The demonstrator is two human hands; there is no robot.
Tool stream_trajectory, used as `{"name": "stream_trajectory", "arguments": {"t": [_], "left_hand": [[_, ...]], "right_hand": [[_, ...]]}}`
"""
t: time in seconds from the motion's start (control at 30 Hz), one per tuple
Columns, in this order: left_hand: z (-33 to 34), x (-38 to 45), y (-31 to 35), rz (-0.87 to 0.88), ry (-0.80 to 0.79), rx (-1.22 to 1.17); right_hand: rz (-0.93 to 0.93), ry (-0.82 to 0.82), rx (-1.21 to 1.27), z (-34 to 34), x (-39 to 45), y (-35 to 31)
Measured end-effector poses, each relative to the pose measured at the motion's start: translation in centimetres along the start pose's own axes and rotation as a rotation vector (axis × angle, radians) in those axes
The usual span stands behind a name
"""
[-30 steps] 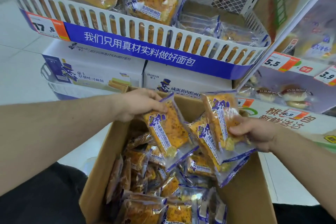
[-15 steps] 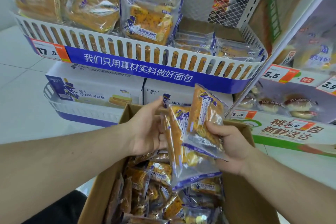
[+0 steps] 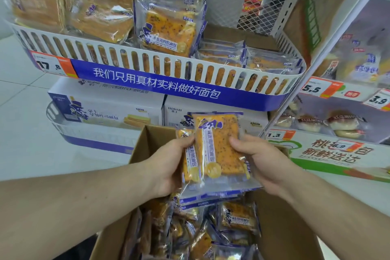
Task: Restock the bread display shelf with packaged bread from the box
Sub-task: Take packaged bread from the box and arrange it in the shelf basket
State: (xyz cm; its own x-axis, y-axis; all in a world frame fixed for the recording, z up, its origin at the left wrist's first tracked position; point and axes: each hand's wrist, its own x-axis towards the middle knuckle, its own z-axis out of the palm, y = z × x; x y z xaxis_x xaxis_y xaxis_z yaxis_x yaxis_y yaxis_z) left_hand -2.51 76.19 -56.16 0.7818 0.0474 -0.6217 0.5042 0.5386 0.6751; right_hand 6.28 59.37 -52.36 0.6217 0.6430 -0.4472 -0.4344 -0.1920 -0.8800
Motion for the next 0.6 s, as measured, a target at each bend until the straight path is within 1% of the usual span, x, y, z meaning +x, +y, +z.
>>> {"name": "stream_trajectory", "arguments": {"t": [0.1, 0.27, 0.43, 0.53, 0.6], "left_hand": [[0.2, 0.0, 0.3, 0.034, -0.020, -0.004], [1.1, -0.7, 0.5, 0.052, -0.038, -0.043], [0.8, -0.8, 0.9, 0.092, -0.036, -0.103], [1.1, -1.0, 1.2, 0.096, -0.055, -0.012], [1.3, -1.3, 1.4, 0.098, -0.063, 0.033]], "right_hand": [[0.046, -0.016, 0.000, 1.2, -0.5, 0.1], [0.021, 0.080, -0.048, 3.0, -0.6, 0.9], [-0.018, 0.160, -0.152, 2.9, -0.3, 1.1], [-0.028, 0.187, -0.160, 3.1, -0.5, 1.0], [-0.032, 0.195, -0.122, 3.1, -0.6, 0.8]]}}
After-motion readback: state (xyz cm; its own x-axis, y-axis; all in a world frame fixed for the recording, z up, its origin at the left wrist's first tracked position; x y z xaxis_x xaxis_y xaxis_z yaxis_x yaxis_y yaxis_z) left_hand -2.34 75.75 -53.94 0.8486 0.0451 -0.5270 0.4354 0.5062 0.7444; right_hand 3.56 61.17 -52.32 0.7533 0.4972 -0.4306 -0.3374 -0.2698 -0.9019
